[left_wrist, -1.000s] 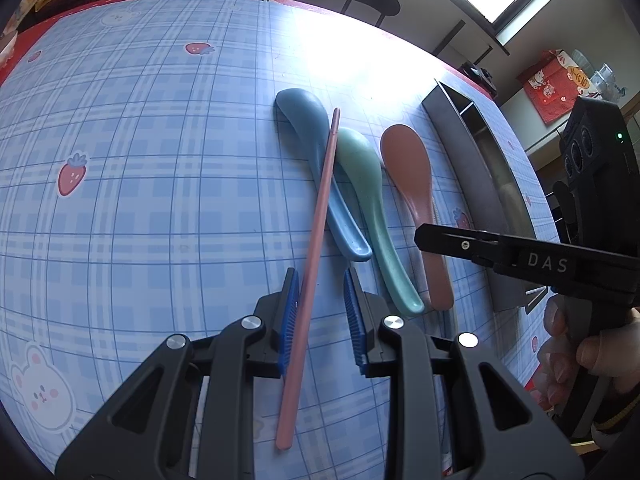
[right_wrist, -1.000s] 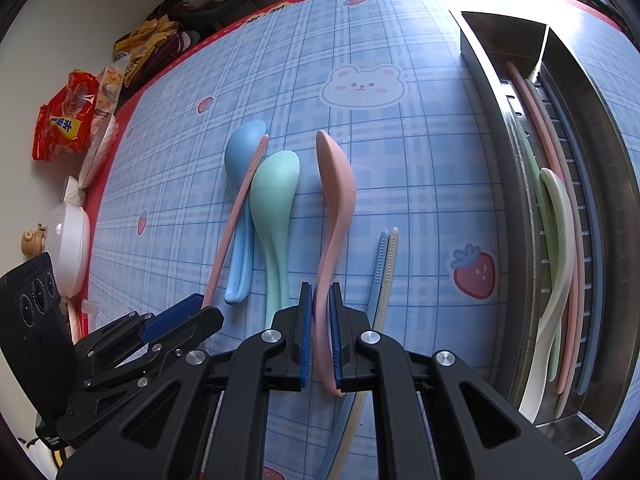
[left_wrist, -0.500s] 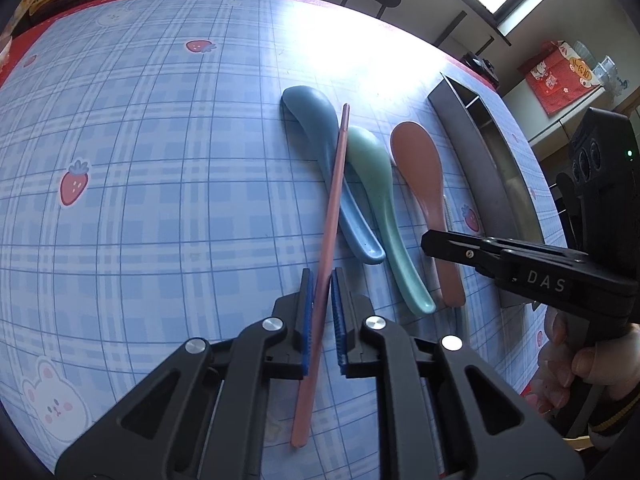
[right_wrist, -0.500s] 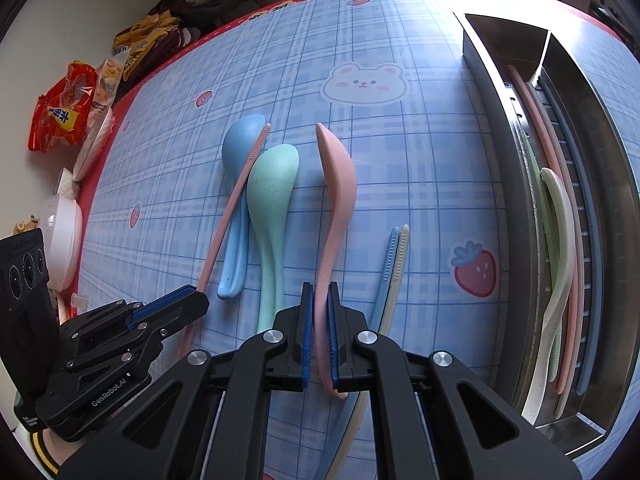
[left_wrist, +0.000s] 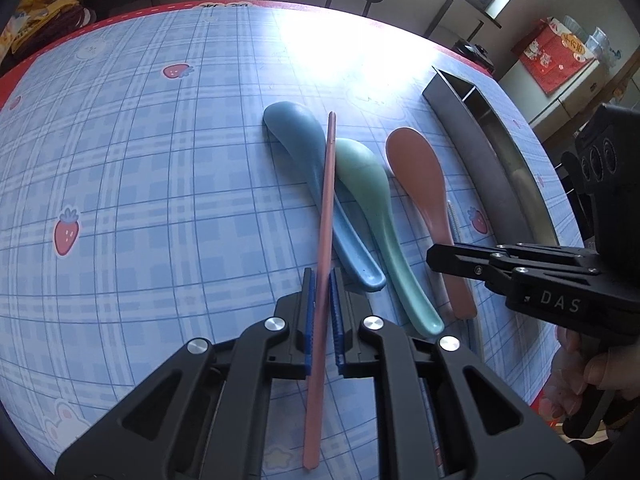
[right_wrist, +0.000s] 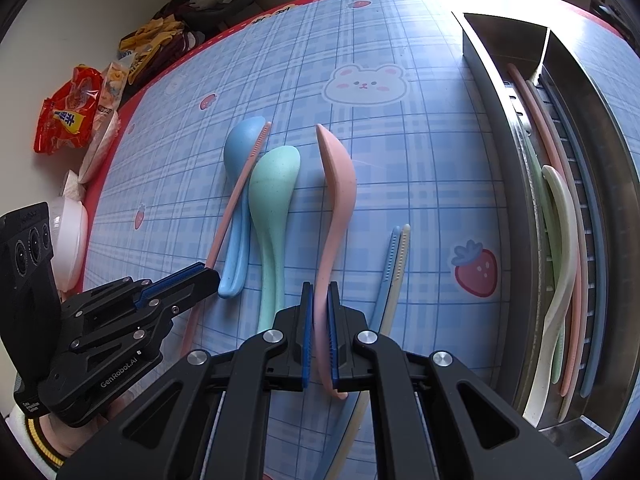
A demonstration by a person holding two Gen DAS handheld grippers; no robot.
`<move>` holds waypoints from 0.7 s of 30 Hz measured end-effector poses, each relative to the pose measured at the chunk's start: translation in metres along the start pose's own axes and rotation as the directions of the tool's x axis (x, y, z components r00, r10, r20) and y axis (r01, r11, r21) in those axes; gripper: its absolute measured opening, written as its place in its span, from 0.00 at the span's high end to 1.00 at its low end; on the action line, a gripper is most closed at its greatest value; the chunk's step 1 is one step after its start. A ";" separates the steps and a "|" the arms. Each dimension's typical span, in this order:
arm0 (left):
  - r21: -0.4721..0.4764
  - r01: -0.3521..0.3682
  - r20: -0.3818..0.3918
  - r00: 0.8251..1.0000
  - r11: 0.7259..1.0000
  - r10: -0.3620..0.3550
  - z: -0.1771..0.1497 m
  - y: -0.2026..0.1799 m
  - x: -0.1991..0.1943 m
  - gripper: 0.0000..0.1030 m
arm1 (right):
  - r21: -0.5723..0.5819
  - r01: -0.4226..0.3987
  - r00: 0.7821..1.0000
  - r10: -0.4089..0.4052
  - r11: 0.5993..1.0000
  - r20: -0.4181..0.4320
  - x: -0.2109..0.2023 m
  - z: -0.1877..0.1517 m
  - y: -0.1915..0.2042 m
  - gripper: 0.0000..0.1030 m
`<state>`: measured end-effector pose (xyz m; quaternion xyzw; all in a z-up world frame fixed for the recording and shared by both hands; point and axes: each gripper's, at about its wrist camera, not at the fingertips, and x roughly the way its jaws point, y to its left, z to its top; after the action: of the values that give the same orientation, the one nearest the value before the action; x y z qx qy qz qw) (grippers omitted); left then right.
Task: Organize utensils
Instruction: 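Lift and carry the pink spoon and pink chopstick toward the steel tray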
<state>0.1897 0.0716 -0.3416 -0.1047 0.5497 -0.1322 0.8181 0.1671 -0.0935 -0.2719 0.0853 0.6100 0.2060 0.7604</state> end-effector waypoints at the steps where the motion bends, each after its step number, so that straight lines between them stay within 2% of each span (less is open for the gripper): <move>1: -0.037 0.024 0.001 1.000 0.999 -0.023 0.000 0.005 -0.001 0.89 | -0.001 0.003 1.000 -0.003 1.000 0.002 -0.001 0.000 0.001 0.93; 4: -0.114 0.063 0.015 0.998 0.992 -0.061 -0.003 0.014 -0.006 0.89 | -0.008 -0.024 0.999 0.024 1.000 0.025 -0.006 -0.003 0.003 0.93; 9: -0.144 0.096 0.067 0.994 0.985 -0.087 -0.004 0.014 -0.030 0.89 | 0.010 -0.085 0.994 0.085 0.996 0.062 -0.022 -0.003 0.003 0.93; 14: -0.186 0.143 0.104 0.987 0.972 -0.125 -0.004 0.011 -0.050 0.89 | 0.071 -0.179 0.981 0.172 0.981 0.094 -0.037 -0.014 -0.006 0.93; 21: -0.166 0.168 0.102 0.983 0.972 -0.153 0.000 -0.007 -0.061 0.89 | 0.113 -0.201 0.965 0.177 0.973 0.192 -0.077 -0.021 -0.037 0.93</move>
<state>0.1676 0.0850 -0.2864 -0.2257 0.5120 -0.1446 0.8161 0.1414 -0.1614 -0.2223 0.2114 0.5399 0.2286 0.7821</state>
